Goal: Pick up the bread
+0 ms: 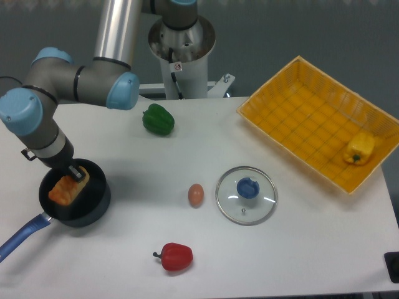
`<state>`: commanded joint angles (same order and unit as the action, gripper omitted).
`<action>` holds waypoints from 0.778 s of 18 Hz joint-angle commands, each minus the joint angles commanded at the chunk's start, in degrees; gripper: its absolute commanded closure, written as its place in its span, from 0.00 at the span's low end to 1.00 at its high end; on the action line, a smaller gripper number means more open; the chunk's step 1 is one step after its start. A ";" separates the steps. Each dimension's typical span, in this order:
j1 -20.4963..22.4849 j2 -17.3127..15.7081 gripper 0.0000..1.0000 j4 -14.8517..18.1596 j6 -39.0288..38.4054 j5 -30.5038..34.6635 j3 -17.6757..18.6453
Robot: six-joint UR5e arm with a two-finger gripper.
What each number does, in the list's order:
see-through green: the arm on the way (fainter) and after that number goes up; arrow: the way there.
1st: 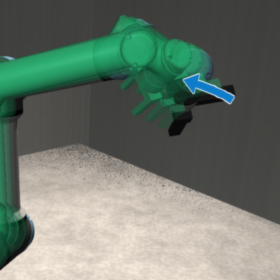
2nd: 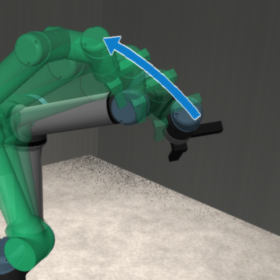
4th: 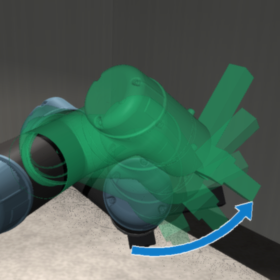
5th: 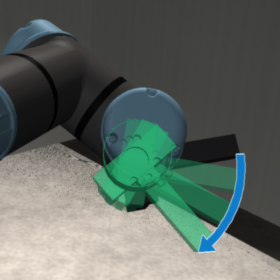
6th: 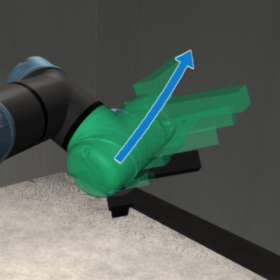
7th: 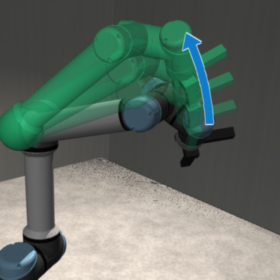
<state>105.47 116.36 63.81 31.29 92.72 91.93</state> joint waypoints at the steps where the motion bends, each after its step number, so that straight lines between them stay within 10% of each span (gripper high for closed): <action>1: -0.26 0.26 0.40 -0.26 0.00 0.44 0.00; 5: -0.53 0.36 0.07 -0.70 0.00 0.44 0.00; 14: -0.35 -0.52 0.01 -0.53 0.09 0.62 -0.79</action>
<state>105.12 115.84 63.28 31.38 93.34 91.14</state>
